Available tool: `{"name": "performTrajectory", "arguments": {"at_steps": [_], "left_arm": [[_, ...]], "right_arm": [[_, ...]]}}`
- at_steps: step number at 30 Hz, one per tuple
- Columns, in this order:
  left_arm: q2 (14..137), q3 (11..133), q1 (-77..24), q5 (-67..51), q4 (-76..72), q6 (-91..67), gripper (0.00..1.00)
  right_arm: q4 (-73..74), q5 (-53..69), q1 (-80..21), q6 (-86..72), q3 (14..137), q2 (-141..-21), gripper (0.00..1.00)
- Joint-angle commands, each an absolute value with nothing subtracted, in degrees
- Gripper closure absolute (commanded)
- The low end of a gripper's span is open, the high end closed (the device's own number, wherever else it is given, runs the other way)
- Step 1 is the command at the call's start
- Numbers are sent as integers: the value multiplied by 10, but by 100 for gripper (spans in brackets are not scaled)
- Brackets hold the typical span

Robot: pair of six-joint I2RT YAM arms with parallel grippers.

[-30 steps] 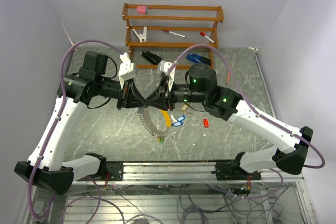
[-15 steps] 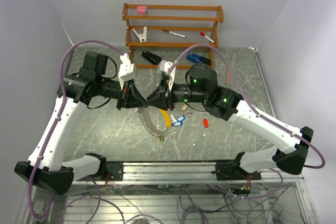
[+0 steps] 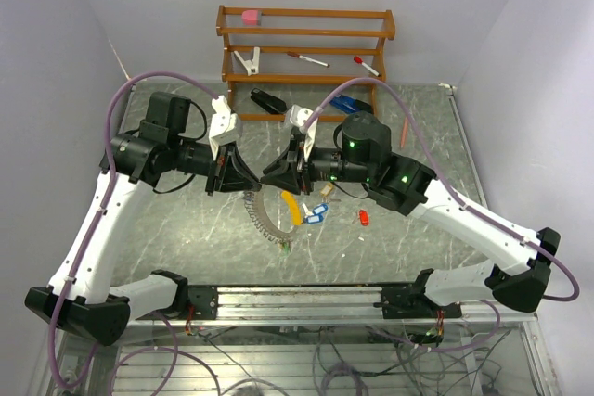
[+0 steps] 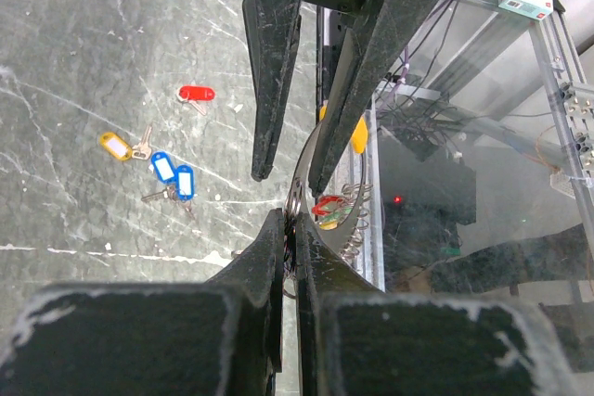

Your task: Put the keys on the keyring

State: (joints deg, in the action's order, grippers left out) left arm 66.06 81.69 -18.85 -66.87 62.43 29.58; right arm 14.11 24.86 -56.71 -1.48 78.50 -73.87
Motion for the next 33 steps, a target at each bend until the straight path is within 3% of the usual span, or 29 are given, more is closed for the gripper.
{"name": "performTrajectory", "arguments": {"at_steps": [1, 23, 33], "left_arm": [[657, 825, -191, -686, 624, 299, 93], [666, 837, -192, -697, 599, 261, 93], [655, 819, -192, -687, 606, 276, 93]], "right_arm": [[140, 255, -568, -18, 784, -737, 77], [133, 258, -568, -16, 779, -751, 82], [121, 266, -568, -20, 777, -747, 89]]}}
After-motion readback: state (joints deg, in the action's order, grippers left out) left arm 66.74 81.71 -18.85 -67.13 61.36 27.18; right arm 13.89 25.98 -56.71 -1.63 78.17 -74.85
